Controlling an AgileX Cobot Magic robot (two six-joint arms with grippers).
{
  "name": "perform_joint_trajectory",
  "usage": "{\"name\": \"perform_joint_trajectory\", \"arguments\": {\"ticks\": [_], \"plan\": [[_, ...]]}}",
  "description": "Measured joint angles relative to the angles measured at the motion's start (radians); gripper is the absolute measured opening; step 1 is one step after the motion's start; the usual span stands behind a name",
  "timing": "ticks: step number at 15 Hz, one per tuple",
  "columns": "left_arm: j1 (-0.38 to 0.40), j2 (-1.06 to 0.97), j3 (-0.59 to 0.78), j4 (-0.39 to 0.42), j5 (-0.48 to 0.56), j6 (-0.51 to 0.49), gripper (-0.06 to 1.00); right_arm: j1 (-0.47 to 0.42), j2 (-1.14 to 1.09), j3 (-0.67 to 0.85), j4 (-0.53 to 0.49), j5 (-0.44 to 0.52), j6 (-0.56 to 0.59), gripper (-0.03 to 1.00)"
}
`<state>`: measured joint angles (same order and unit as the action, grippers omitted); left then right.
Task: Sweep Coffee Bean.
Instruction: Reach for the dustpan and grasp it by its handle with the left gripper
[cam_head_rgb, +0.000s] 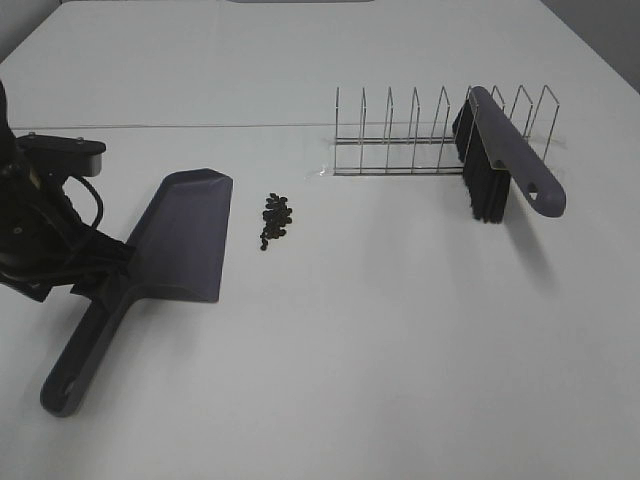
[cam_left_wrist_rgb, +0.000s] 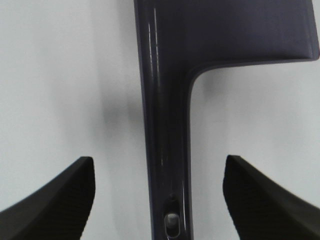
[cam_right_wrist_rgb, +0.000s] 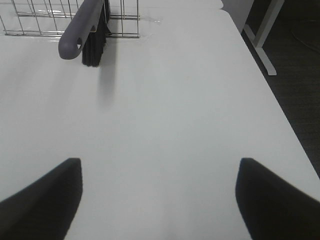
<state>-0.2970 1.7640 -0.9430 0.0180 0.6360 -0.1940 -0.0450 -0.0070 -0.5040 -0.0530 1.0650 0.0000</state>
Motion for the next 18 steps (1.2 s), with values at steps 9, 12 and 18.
{"name": "perform_joint_trajectory", "arguments": {"ticks": [9, 12, 18], "plan": [[0.000, 0.149, 0.000, 0.000, -0.127, 0.013, 0.69, 0.000, 0.000, 0.000, -0.002, 0.000, 0.000, 0.79], [0.000, 0.164, 0.000, 0.000, -0.142, 0.015, 0.69, 0.000, 0.000, 0.000, -0.002, 0.000, 0.000, 0.79], [0.000, 0.165, 0.000, 0.000, -0.176, 0.015, 0.69, 0.000, 0.000, 0.000, -0.002, 0.000, 0.000, 0.79]]}}
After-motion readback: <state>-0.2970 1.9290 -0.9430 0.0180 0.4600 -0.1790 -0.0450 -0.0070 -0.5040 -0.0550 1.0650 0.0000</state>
